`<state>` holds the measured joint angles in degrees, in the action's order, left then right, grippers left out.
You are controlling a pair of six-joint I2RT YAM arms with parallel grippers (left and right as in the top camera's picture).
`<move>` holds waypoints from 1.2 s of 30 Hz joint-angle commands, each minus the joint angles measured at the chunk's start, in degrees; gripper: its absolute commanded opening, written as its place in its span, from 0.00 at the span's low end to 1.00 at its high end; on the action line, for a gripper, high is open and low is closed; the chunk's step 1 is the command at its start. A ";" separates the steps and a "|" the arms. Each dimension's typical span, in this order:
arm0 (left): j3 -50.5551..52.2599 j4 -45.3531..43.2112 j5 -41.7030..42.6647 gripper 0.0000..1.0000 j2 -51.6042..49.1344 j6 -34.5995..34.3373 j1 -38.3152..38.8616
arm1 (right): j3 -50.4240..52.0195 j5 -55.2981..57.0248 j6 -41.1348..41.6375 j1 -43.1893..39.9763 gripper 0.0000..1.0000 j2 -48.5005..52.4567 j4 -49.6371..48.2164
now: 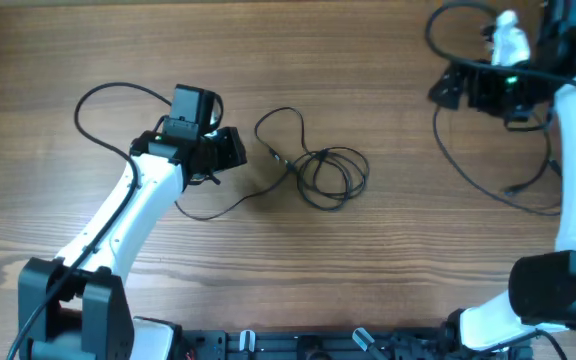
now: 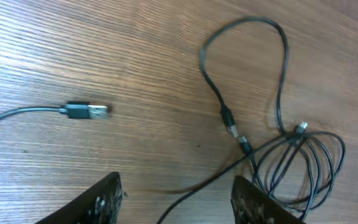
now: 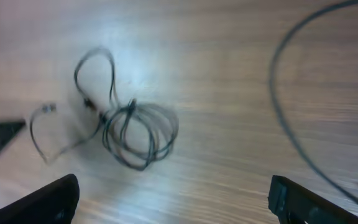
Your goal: Untangle cables
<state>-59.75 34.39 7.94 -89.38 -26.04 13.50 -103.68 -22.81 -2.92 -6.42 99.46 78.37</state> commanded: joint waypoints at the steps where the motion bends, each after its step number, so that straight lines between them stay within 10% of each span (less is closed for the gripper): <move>1: -0.22 0.68 0.55 0.63 0.57 0.28 -3.43 | 6.82 -1.68 -3.13 6.82 0.97 -0.02 -2.78; 5: -0.22 2.40 -0.74 0.66 0.57 0.28 -5.25 | 19.41 -1.70 2.10 18.08 0.63 -0.02 -13.84; 16: -0.22 6.21 -7.39 0.77 0.57 -7.87 -9.60 | 42.86 13.07 30.56 43.32 0.36 0.79 -51.93; 26: -0.22 7.89 -7.37 0.80 0.57 -7.87 -9.60 | 42.97 14.93 39.36 44.04 0.36 7.80 -62.84; 36: -0.22 7.89 -7.37 0.85 0.57 -7.87 -9.49 | 41.27 14.23 36.17 39.91 0.43 -0.09 -53.81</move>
<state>-59.75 42.24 1.32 -89.38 -33.39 4.01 -62.72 -11.42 33.15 33.54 98.67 24.64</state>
